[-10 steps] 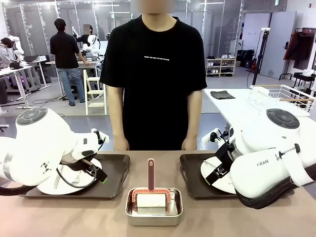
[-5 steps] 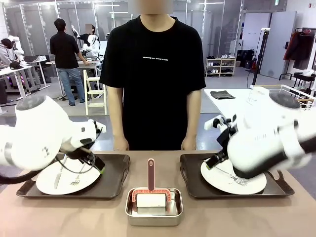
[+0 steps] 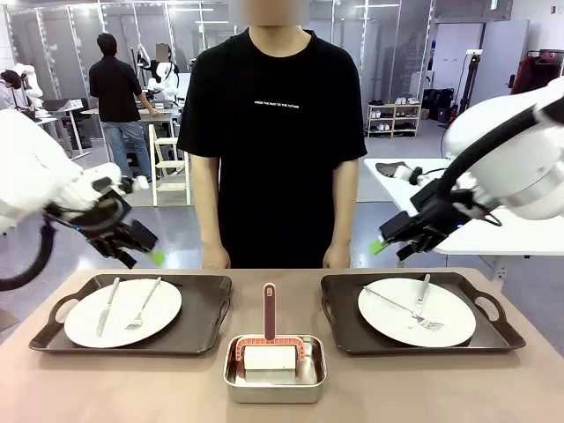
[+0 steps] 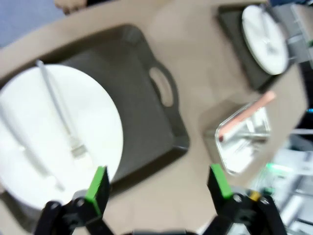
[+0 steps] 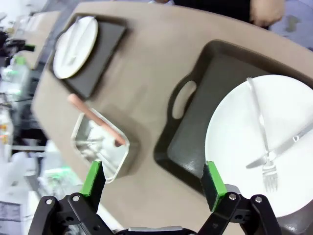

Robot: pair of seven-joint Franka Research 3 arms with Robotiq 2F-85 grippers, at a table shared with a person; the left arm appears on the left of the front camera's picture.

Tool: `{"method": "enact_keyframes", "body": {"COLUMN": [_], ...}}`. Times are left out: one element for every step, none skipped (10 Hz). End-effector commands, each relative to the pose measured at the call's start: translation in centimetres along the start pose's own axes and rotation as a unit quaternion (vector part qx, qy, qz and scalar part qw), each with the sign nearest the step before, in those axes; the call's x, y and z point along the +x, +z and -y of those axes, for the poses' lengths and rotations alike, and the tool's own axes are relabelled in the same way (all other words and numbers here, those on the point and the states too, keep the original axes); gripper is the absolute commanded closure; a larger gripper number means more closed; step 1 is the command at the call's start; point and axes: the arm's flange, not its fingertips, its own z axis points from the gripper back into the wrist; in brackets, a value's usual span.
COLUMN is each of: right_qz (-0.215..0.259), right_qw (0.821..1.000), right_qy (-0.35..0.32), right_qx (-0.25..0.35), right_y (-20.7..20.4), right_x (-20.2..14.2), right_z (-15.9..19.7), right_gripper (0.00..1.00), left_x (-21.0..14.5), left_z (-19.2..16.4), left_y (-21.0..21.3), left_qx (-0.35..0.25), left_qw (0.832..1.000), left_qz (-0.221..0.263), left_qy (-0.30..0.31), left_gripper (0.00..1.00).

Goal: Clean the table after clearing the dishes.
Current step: When the left (or right) Handle tray is removed, use the left hand (or right hand) to clean the left (or right) side of the table with the Lint Roller.

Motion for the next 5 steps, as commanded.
{"method": "enact_keyframes", "body": {"right_qz": [0.007, 0.023, 0.04, 0.071, 0.082], "right_qw": [0.993, 0.983, 0.968, 0.956, 0.949], "right_qy": [-0.078, -0.11, -0.141, -0.167, -0.179], "right_qx": [0.093, 0.147, 0.203, 0.231, 0.244], "right_y": [3.2, 5.2, 7.2, 9.3, 11.2], "right_x": [-2.3, -4.1, -5.4, -6.4, -7.2], "right_z": [5.0, 7.0, 8.8, 10.4, 12.0], "right_gripper": [0.0, 0.0, 0.0, 0.0, 0.0], "left_x": [-1.4, -3.1, -4.7, -6.4, -8.2], "left_z": [-4.9, -7.5, -9.7, -11.7, -14.0], "left_y": [3.4, 5.3, 6.9, 8.5, 10.2], "left_qx": [-0.091, -0.136, -0.187, -0.225, -0.256], "left_qw": [0.993, 0.984, 0.971, 0.959, 0.946], "left_qz": [0.017, 0.047, 0.069, 0.083, 0.114], "left_qy": [0.077, 0.108, 0.133, 0.148, 0.164], "left_gripper": [0.0, 0.0, 0.0, 0.0, 0.0]}}
